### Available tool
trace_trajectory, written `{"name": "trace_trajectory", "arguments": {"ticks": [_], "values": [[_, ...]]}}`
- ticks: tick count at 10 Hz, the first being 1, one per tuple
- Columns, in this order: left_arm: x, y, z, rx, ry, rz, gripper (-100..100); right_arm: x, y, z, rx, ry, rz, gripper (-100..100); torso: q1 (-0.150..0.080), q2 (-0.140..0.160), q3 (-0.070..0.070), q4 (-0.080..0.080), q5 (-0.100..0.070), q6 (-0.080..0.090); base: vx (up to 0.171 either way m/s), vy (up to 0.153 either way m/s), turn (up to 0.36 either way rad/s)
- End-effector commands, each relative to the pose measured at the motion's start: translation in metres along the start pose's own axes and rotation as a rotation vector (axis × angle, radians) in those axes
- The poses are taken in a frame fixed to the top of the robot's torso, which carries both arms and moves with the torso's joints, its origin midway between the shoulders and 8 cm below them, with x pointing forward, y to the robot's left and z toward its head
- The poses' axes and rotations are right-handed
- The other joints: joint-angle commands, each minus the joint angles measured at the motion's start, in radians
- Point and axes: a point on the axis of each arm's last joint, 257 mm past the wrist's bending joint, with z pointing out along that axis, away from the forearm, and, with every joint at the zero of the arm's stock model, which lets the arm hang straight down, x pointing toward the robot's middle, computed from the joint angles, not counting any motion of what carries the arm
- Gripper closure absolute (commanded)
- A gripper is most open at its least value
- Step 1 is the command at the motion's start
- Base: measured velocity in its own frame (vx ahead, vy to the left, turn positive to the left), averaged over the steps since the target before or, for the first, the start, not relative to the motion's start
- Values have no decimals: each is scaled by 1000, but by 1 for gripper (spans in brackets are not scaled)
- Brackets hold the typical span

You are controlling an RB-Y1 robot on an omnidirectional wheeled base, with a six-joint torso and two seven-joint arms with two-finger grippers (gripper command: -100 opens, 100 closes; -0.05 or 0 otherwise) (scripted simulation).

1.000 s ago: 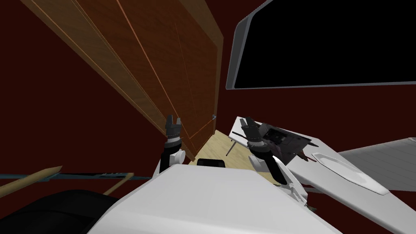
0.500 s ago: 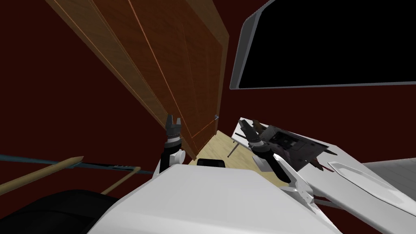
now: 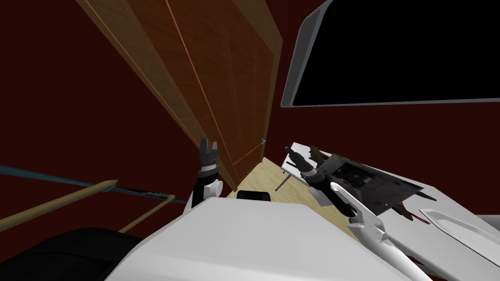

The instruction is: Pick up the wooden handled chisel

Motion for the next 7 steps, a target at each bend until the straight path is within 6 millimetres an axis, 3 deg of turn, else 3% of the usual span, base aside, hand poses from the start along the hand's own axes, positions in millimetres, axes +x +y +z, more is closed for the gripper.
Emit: {"name": "trace_trajectory", "arguments": {"ticks": [1, 4, 7], "values": [[0, 0, 0, 0, 0, 0, 0, 9, -11, -6, 9, 62, -30, -100, 0, 0, 0, 0, 0, 0, 17, 12, 146], [0, 0, 0, 0, 0, 0, 0, 19, -21, -14, 14, 163, -73, -100, 0, 0, 0, 0, 0, 0, 18, 7, 96], [0, 0, 0, 0, 0, 0, 0, 34, -44, -33, 43, 286, -121, -100, 0, 0, 0, 0, 0, 0, 21, 8, 128]]}}
